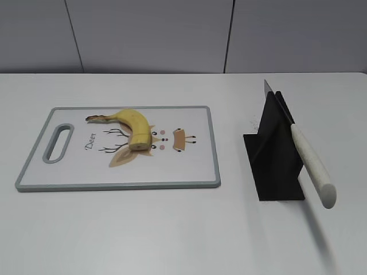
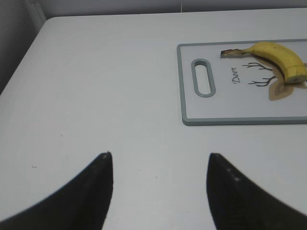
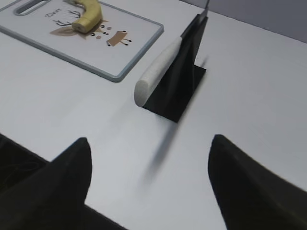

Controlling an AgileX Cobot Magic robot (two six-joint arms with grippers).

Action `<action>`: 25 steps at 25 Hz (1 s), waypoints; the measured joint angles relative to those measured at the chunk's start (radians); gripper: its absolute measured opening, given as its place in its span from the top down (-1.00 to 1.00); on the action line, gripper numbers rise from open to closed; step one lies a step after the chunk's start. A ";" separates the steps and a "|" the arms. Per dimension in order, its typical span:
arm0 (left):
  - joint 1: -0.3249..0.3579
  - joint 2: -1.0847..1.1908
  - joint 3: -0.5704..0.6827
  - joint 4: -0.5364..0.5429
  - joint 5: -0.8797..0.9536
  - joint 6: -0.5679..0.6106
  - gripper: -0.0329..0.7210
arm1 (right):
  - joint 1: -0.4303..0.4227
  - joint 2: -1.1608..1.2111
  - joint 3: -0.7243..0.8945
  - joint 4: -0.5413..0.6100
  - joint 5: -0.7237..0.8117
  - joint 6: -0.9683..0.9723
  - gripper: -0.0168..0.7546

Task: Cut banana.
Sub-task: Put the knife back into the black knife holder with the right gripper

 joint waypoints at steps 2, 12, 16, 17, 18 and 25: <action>0.000 0.000 0.000 0.000 0.000 0.000 -0.66 | -0.068 0.000 0.000 0.001 0.000 0.000 -0.55; 0.000 0.000 0.000 0.000 0.000 0.000 -0.66 | -0.330 0.000 0.000 0.004 0.000 0.000 -0.55; 0.000 0.000 0.000 0.000 0.000 0.000 -0.66 | -0.331 0.000 0.000 0.005 0.000 0.000 -0.55; 0.000 0.000 0.000 0.000 0.000 0.000 -0.66 | -0.331 0.000 0.000 0.006 0.000 0.000 -0.55; 0.000 0.000 0.000 0.000 0.000 0.000 -0.66 | -0.331 0.000 0.000 0.006 0.000 0.000 -0.55; 0.000 0.000 0.000 0.000 0.000 0.000 -0.66 | -0.331 0.000 0.000 0.006 0.000 0.000 -0.48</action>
